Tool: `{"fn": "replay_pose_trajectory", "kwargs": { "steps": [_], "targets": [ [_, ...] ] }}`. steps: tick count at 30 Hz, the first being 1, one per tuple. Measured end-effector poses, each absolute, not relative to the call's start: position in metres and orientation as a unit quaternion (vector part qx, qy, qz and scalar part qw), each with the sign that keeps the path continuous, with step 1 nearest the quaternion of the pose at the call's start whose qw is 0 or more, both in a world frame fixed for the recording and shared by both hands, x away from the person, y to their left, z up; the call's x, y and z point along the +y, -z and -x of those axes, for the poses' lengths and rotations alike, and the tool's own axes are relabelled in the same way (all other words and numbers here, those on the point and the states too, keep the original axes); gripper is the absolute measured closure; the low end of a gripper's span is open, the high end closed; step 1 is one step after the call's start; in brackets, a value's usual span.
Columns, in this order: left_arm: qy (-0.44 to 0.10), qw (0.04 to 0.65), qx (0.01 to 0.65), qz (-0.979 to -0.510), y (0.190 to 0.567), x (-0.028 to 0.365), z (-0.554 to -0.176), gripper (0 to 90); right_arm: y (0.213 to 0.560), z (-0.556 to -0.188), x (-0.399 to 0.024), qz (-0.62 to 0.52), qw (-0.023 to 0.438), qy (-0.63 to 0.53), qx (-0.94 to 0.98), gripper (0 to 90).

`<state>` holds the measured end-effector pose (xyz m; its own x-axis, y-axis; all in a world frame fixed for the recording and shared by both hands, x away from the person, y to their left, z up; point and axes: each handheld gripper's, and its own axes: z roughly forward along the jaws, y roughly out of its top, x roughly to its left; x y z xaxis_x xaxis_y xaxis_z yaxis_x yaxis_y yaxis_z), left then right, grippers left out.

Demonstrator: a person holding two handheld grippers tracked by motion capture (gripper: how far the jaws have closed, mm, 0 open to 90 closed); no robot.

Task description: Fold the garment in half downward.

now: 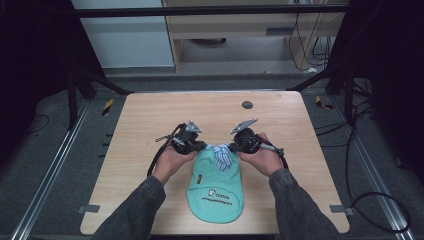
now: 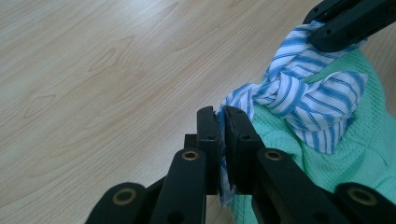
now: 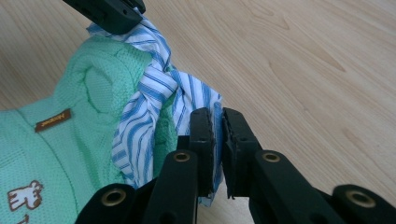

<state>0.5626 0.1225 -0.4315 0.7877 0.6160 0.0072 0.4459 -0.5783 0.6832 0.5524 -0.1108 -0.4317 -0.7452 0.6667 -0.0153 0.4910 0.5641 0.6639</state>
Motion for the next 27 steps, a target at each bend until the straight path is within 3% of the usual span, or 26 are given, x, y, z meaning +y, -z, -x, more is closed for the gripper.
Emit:
{"fn": "replay_pose_trajectory", "kwargs": {
  "steps": [27],
  "targets": [
    [-0.141,0.353,0.272,-0.884,0.400,0.125,-0.561,85.5,0.396,-0.548,-0.114,-0.276,0.162,-0.337,0.885,83.6]
  ]
}}
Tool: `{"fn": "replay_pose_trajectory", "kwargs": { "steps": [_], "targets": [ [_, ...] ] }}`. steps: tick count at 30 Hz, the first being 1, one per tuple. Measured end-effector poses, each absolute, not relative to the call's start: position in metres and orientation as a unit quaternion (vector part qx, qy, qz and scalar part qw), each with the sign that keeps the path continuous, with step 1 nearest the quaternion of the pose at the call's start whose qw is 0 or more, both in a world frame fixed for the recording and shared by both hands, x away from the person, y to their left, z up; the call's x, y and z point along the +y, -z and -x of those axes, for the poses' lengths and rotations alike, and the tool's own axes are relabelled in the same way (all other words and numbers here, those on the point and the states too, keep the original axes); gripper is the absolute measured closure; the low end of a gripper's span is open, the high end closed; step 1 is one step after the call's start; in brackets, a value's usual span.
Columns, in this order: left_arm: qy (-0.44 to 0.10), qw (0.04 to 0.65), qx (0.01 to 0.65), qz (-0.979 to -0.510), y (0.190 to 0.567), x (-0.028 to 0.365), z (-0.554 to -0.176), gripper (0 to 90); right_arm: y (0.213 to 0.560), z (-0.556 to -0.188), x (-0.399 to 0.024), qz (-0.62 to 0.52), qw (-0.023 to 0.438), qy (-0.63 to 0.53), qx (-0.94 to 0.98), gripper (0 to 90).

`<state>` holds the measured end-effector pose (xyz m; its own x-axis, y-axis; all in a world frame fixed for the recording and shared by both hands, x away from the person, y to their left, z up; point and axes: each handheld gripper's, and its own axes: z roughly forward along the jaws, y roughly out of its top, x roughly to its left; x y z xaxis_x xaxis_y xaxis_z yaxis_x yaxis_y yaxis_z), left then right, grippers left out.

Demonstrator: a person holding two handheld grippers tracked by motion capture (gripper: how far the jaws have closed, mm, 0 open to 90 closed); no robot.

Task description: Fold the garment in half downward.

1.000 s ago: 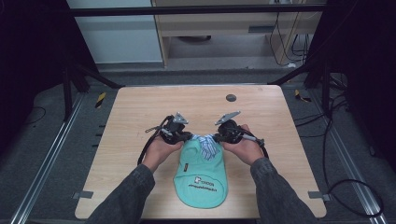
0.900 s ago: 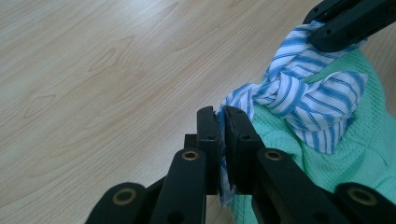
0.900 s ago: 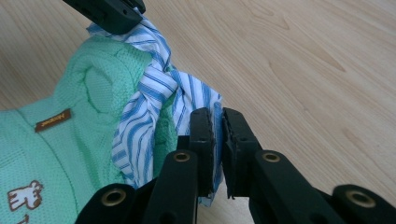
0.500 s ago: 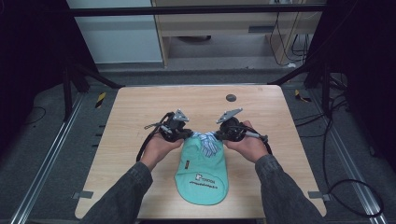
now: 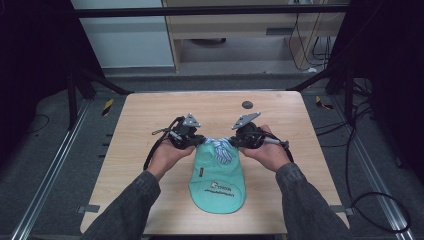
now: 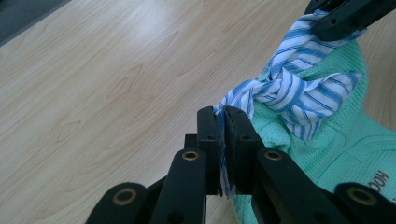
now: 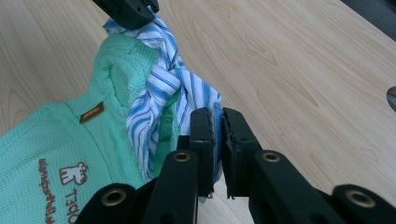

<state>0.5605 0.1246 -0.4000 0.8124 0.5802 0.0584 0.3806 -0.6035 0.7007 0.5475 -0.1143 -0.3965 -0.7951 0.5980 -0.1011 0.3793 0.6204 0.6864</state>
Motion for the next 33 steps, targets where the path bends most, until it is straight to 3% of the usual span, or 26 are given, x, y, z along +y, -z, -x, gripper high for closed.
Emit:
{"fn": "replay_pose_trajectory", "kwargs": {
  "steps": [33],
  "targets": [
    [-0.171,0.353,0.252,-0.885,0.368,0.122,-0.565,85.6,0.368,-0.552,-0.115,-0.261,0.193,-0.334,0.885,83.5]
  ]
}}
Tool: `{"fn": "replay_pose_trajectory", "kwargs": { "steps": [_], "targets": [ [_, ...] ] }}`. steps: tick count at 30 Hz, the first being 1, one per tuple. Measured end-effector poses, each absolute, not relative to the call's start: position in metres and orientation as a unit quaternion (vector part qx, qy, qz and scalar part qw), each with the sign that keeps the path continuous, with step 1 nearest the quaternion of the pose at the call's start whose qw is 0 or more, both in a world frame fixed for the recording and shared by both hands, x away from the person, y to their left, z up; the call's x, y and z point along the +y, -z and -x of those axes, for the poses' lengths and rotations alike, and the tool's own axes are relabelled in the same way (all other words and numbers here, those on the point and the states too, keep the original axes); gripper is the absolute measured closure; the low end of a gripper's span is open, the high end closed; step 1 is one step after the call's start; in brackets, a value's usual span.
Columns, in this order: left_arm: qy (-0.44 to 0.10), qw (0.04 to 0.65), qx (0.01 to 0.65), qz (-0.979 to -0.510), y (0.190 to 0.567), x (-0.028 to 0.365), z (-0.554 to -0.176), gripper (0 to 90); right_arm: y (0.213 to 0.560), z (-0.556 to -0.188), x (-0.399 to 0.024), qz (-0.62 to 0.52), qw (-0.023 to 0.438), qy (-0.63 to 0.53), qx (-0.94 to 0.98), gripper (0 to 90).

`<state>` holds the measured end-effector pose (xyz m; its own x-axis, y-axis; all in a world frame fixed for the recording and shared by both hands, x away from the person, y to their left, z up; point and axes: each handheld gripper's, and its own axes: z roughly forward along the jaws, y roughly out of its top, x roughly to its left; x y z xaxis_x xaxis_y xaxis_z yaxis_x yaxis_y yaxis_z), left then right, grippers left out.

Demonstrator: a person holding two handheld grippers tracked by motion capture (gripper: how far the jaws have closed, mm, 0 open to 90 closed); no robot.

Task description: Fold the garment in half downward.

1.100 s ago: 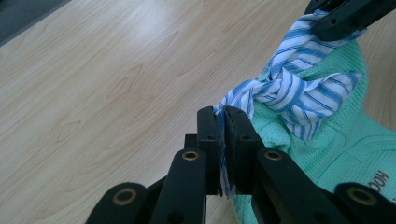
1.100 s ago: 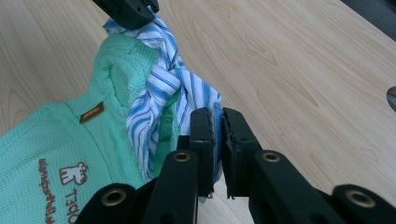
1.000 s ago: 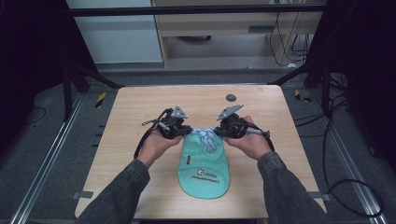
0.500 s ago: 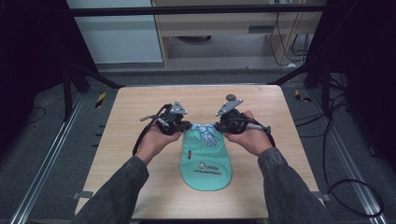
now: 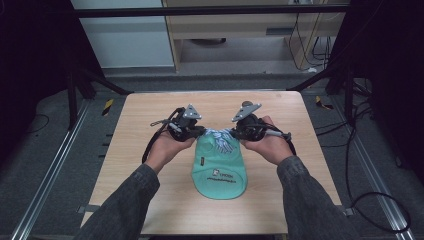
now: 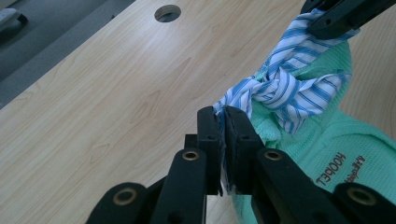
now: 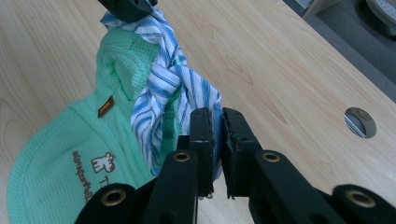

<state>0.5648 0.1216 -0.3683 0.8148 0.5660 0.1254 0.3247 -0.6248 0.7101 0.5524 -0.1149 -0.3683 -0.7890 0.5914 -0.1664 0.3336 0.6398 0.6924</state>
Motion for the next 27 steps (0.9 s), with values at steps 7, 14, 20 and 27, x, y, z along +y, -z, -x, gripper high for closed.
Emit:
{"fn": "replay_pose_trajectory", "kwargs": {
  "steps": [7,14,20,27],
  "targets": [
    [-0.173,0.352,0.250,-0.885,0.3676,0.1211,-0.5652,85.6,0.3668,-0.5540,-0.1152,-0.258,0.197,-0.331,0.886,83.5],
    [-0.177,0.350,0.249,-0.885,0.3677,0.1221,-0.5647,85.6,0.3666,-0.5554,-0.1132,-0.249,0.201,-0.325,0.890,83.4],
    [-0.180,0.351,0.247,-0.885,0.3666,0.1224,-0.5653,85.6,0.3659,-0.5560,-0.1117,-0.244,0.204,-0.319,0.893,83.4],
    [-0.181,0.352,0.246,-0.885,0.3649,0.1212,-0.5677,85.6,0.3633,-0.5575,-0.1123,-0.243,0.208,-0.313,0.894,82.9]
  ]
}}
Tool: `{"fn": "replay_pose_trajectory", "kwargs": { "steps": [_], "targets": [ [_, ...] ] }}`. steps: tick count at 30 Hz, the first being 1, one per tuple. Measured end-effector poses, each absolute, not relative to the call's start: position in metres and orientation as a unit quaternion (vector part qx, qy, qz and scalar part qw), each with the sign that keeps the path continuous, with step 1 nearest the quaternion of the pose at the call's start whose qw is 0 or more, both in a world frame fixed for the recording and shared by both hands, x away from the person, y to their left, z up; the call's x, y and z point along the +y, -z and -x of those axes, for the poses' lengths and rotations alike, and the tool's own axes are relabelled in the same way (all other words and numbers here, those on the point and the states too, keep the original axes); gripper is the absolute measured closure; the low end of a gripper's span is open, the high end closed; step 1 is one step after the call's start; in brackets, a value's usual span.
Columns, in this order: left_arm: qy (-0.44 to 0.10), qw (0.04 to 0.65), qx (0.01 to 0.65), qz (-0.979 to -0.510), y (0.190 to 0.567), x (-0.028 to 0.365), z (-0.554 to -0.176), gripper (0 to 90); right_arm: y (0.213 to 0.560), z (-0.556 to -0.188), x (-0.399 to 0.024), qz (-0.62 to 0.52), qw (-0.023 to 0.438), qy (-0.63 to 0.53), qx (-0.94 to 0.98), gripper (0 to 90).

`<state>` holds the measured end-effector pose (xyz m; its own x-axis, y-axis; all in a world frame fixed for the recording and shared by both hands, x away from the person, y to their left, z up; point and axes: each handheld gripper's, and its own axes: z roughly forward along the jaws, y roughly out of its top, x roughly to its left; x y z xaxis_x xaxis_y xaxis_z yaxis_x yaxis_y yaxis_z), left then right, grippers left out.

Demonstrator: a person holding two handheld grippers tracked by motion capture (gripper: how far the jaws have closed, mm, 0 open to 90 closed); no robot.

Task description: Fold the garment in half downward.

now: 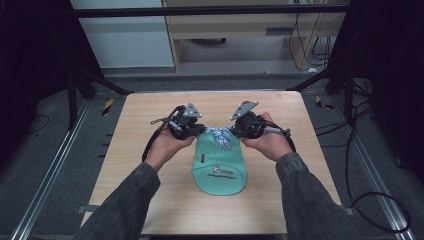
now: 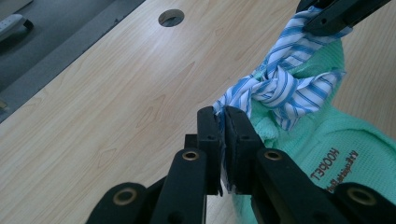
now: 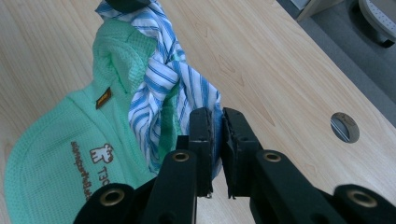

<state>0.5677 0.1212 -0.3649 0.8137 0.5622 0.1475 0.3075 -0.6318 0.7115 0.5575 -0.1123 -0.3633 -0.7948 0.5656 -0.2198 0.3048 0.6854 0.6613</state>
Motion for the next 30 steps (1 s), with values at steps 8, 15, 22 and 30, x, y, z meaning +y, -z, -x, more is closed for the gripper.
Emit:
{"fn": "replay_pose_trajectory", "kwargs": {
  "steps": [8,15,22,30],
  "targets": [
    [-0.185,0.352,0.246,-0.884,0.362,0.121,-0.570,85.5,0.361,-0.559,-0.113,-0.241,0.212,-0.313,0.894,83.1],
    [-0.184,0.347,0.248,-0.886,0.362,0.119,-0.575,85.6,0.361,-0.562,-0.112,-0.242,0.212,-0.308,0.895,83.0],
    [-0.189,0.348,0.250,-0.884,0.357,0.117,-0.579,85.6,0.359,-0.564,-0.113,-0.245,0.217,-0.310,0.893,83.0],
    [-0.191,0.348,0.250,-0.883,0.357,0.116,-0.581,85.6,0.358,-0.566,-0.112,-0.243,0.217,-0.306,0.895,83.2]
  ]
}}
